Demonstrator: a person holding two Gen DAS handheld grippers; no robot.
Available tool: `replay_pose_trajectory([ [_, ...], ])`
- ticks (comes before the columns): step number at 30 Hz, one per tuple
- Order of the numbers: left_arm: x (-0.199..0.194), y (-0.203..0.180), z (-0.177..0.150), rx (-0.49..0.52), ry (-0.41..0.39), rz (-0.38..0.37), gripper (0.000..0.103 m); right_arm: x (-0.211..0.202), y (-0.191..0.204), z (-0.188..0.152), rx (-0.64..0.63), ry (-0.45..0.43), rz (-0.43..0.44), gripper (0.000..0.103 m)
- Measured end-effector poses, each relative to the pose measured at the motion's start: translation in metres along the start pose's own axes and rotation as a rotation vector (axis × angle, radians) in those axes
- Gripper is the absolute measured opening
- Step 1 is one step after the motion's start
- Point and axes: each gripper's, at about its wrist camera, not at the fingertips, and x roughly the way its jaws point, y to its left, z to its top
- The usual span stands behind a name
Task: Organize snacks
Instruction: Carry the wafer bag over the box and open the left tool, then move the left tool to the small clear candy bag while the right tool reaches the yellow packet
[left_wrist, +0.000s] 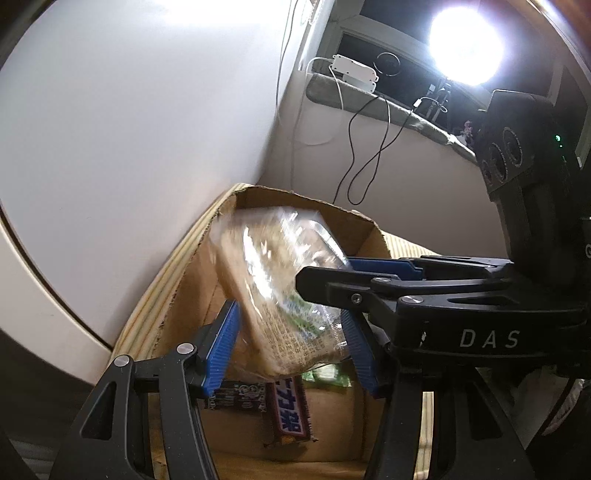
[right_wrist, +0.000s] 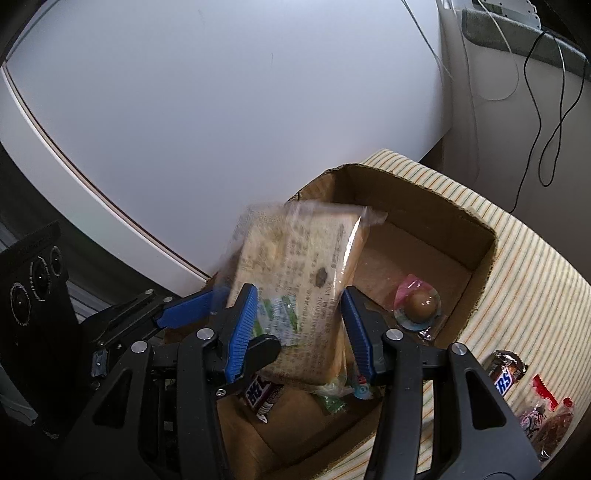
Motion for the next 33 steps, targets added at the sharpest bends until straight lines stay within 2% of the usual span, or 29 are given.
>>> replay_pose_trajectory([
  [3,0.001,-0.002,0.002,0.008,-0.007,0.018,0.055,-0.003,-0.001,0.0,-0.006,-0.01,-0.013,0.054],
  [6,-0.004,-0.001,0.001,0.009,-0.019,0.026,0.055,-0.012,-0.002,-0.001,-0.009,-0.034,-0.029,0.064],
  [10,-0.013,-0.002,-0.002,0.012,-0.037,0.028,0.055,-0.026,-0.006,-0.004,-0.014,-0.06,-0.058,0.066],
  [16,-0.027,-0.015,-0.006,0.035,-0.078,0.018,0.055,-0.057,-0.023,-0.017,0.004,-0.113,-0.138,0.088],
  [25,-0.035,-0.06,-0.017,0.101,-0.104,-0.059,0.055,-0.106,-0.068,-0.053,0.031,-0.141,-0.307,0.088],
  [33,-0.028,-0.105,-0.035,0.153,-0.059,-0.151,0.055,-0.15,-0.113,-0.1,0.094,-0.177,-0.404,0.088],
])
